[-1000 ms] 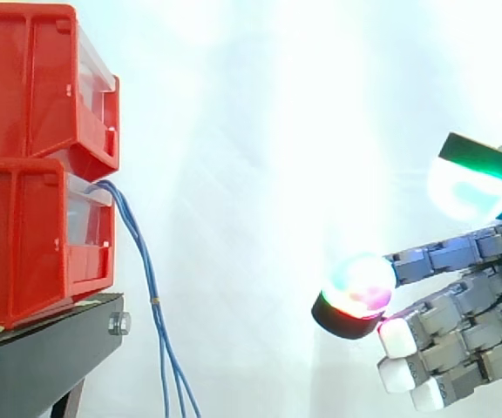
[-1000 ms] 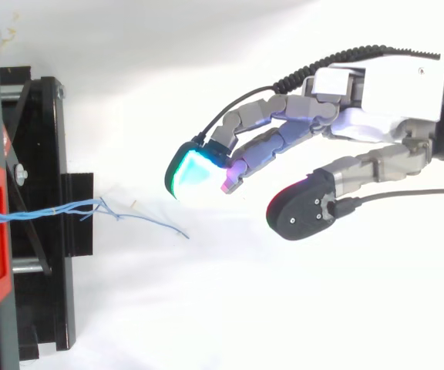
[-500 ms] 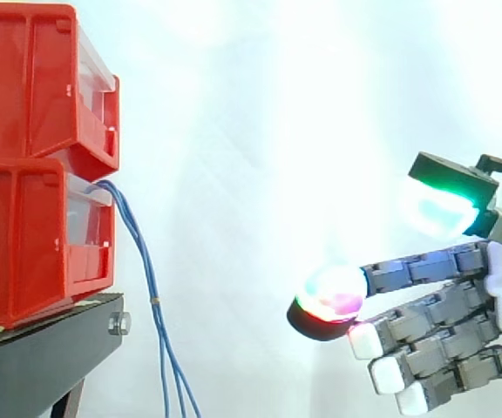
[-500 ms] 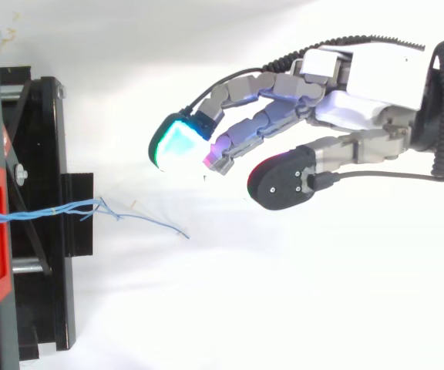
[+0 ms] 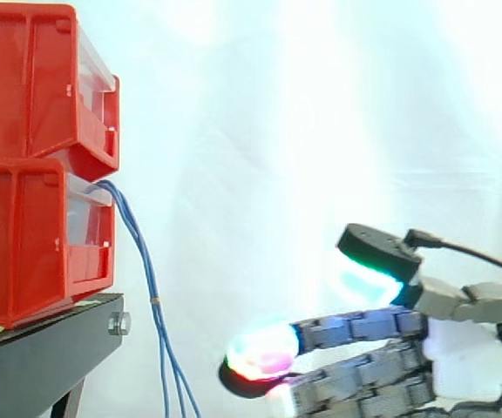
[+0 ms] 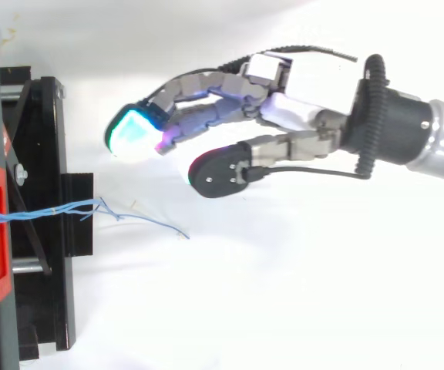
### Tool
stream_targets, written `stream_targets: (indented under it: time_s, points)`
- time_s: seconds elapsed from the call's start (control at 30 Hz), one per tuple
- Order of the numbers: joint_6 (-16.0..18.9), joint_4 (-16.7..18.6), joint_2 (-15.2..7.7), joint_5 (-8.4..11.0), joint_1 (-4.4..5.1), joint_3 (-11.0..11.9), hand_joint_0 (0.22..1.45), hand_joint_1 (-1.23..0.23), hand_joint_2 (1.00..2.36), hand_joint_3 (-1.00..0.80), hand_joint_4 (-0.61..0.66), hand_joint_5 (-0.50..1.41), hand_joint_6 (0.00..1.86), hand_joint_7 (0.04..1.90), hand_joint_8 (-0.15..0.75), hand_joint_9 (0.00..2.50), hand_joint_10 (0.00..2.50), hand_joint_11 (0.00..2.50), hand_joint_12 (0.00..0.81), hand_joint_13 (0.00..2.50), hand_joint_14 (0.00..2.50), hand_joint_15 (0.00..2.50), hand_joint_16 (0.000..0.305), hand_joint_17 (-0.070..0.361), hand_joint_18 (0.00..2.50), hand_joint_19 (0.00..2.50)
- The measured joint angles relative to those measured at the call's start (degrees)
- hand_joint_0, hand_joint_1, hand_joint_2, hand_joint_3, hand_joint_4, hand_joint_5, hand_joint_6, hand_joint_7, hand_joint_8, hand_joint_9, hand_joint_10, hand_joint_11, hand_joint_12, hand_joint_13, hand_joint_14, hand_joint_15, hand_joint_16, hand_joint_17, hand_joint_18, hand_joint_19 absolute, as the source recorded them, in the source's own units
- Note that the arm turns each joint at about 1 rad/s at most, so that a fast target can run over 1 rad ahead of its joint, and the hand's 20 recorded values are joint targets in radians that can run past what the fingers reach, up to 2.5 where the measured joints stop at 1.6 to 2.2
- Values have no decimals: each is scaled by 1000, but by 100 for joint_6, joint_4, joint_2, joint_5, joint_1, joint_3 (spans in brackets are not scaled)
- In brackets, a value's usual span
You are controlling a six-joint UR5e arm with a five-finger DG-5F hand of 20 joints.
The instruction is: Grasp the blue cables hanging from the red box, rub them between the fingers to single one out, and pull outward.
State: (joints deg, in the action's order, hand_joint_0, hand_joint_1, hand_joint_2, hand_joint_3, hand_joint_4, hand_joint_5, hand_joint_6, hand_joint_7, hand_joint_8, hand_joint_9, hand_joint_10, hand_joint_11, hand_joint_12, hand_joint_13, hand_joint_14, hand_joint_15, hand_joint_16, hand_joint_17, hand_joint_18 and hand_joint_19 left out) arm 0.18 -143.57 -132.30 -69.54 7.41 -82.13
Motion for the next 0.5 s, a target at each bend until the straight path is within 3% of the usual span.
stream_targets:
  time_s: [0.2,0.3,0.5]
  points:
    - [-10,-16,-641,-79,-46,806,487,-619,1000,-490,125,-207,502,722,214,555,4,138,276,352,5,144,34,77,153,128]
    - [-11,48,-926,-126,-58,1080,487,-617,1000,-492,126,-207,502,721,215,562,5,154,282,380,7,164,36,80,195,145]
    - [-140,348,-1108,-132,-40,1199,488,-613,1000,-491,130,-204,502,723,219,585,6,185,284,437,8,214,36,82,248,186]
